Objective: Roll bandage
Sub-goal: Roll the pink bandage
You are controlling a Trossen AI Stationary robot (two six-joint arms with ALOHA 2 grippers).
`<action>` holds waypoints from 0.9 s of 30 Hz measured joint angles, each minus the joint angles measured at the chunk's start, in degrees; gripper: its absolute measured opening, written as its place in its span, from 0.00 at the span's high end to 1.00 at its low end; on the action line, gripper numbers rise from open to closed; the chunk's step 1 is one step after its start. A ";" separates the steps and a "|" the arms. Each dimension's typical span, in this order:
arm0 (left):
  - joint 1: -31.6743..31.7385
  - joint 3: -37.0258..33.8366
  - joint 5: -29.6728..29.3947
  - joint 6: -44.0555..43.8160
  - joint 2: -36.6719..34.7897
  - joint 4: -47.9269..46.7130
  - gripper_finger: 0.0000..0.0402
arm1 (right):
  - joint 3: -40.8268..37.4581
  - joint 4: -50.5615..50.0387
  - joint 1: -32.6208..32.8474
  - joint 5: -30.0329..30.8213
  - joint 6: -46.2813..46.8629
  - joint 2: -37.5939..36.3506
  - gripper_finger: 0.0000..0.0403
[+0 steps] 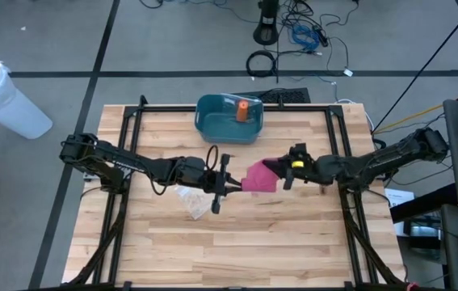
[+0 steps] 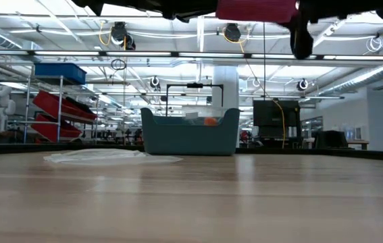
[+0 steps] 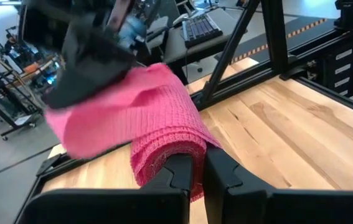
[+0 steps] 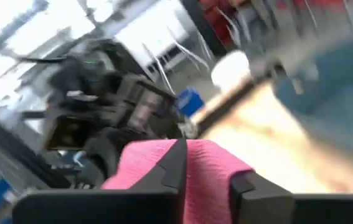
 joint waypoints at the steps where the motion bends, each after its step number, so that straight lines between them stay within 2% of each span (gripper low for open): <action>1: -0.03 -0.02 0.02 0.08 0.00 -0.04 0.97 | 0.00 -1.86 -0.36 -0.26 4.05 0.21 0.88; 4: -0.01 -0.02 0.07 1.15 0.00 -0.22 0.97 | -0.02 -4.78 -1.38 -3.72 10.99 0.31 0.81; 8: -0.07 -0.02 0.45 1.23 0.00 -0.35 0.97 | -0.02 -2.39 -2.75 -9.37 13.89 0.09 0.70; 12: -0.23 -0.02 1.20 1.21 0.00 -0.39 0.97 | 0.67 3.56 -4.98 -15.11 12.96 0.01 0.59; 15: -0.34 -0.02 1.91 1.21 0.00 -0.38 0.97 | 1.93 2.03 -6.68 -16.22 8.15 -0.46 0.52; 18: -0.67 -0.02 1.83 1.18 0.00 -0.29 0.97 | 2.49 -3.23 -8.85 -16.18 10.61 -0.30 0.47; 21: -0.81 -0.02 1.86 1.16 0.00 -0.37 0.97 | 2.60 -3.29 -9.59 -17.51 15.02 0.09 0.44; 27: -1.21 -0.02 2.21 1.51 0.00 -0.38 0.97 | 2.67 -2.65 -10.10 -27.37 22.46 -0.11 0.37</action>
